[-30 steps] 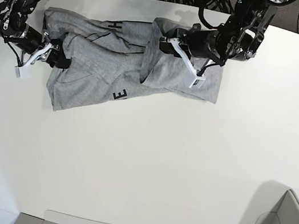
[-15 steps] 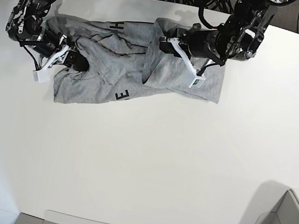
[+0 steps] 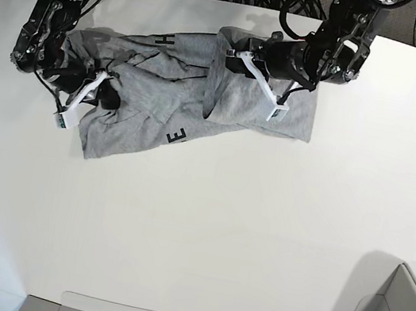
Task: Fold the T-shirt properly
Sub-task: 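Fold the other strip end with the right gripper toward the left gripper, then grasp the bunched shirt end with the right gripper and fold it over, then release the shirt and lift the right gripper away, then press and tuck the loose shirt fabric under with the right gripper, then grasp the bundle's edge with the left gripper and rotate it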
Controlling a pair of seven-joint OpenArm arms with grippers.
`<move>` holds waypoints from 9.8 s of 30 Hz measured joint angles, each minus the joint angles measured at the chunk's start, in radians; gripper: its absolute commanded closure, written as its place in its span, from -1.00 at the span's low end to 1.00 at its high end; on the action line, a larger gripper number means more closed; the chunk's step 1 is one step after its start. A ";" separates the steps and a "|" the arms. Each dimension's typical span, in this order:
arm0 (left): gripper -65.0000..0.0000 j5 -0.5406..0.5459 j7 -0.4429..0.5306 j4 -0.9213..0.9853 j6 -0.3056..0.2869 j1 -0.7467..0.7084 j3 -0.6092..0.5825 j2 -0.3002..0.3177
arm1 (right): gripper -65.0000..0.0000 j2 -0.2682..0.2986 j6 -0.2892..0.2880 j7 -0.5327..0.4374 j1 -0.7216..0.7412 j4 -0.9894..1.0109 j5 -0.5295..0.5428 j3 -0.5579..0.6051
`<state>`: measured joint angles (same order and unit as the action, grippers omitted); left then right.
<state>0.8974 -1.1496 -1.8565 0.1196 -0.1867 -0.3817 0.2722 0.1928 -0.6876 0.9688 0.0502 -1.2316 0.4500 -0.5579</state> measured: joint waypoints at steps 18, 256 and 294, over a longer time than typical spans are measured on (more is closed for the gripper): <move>0.89 0.011 -0.007 -0.057 -0.008 -0.134 0.294 -0.008 | 1.00 0.029 0.000 0.016 0.010 -0.153 -0.326 -0.103; 0.89 -0.187 -0.009 -0.138 -0.005 0.127 -0.211 0.022 | 0.61 -0.077 0.385 0.127 -0.271 -0.761 -0.456 0.145; 0.89 -0.388 0.312 -0.116 -0.006 -0.009 -0.304 0.091 | 0.61 -0.083 0.215 0.123 -0.197 -0.689 -0.456 0.077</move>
<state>0.5098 -0.8379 -1.9728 0.1139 -0.1959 -0.6853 0.3630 0.1101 -0.4725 1.0920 -0.1467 -1.9209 -0.0059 -0.4812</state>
